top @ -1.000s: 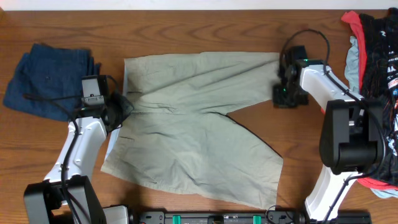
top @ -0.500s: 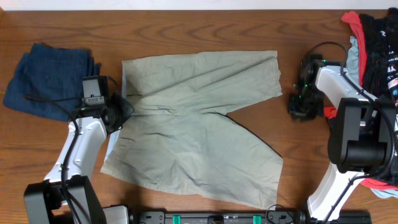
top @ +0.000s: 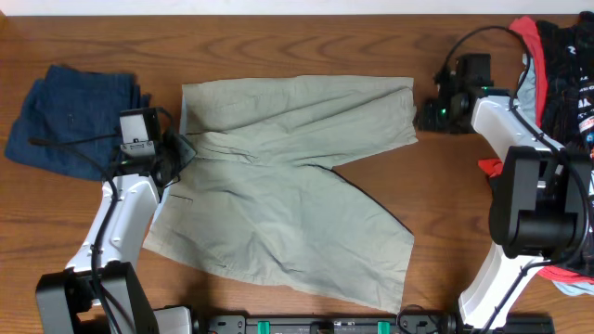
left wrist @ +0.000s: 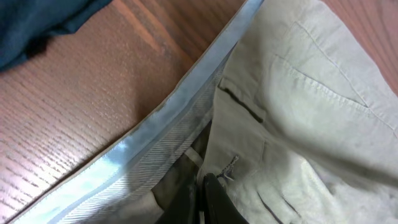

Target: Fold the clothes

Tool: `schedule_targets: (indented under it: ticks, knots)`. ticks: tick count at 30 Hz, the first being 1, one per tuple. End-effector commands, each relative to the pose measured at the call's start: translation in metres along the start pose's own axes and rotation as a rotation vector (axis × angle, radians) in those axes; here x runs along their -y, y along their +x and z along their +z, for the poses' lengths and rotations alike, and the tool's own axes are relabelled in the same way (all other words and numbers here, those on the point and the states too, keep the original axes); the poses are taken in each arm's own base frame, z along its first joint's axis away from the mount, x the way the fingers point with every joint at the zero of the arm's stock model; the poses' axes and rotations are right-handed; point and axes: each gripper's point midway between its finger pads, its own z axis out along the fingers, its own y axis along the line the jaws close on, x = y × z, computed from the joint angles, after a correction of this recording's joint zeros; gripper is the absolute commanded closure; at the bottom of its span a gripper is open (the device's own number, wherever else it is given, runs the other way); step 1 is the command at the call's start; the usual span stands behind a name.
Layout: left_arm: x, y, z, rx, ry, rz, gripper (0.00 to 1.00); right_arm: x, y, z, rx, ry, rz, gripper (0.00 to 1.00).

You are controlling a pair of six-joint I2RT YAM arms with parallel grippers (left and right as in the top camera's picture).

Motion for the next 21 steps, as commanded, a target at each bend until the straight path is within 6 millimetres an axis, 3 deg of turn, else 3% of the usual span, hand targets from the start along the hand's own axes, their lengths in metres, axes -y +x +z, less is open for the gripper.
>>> schedule_targets:
  ticks: [1,3,6,21]
  knots:
    - [-0.007,-0.002,0.002,0.006,-0.032,0.005,0.93,0.002,-0.024,-0.007,0.091,-0.001,0.083,0.69]
    - [-0.008,-0.001,0.002,-0.001,-0.037,0.005,0.94,0.003,-0.037,-0.008,0.142,-0.007,0.121,0.77]
    - [-0.009,0.001,0.002,-0.009,-0.043,0.004,0.94,0.0,-0.043,-0.006,0.166,-0.016,0.135,0.79]
    - [-0.009,0.001,0.002,-0.009,-0.043,0.004,0.94,-0.018,-0.025,0.023,0.099,-0.09,0.117,0.81]
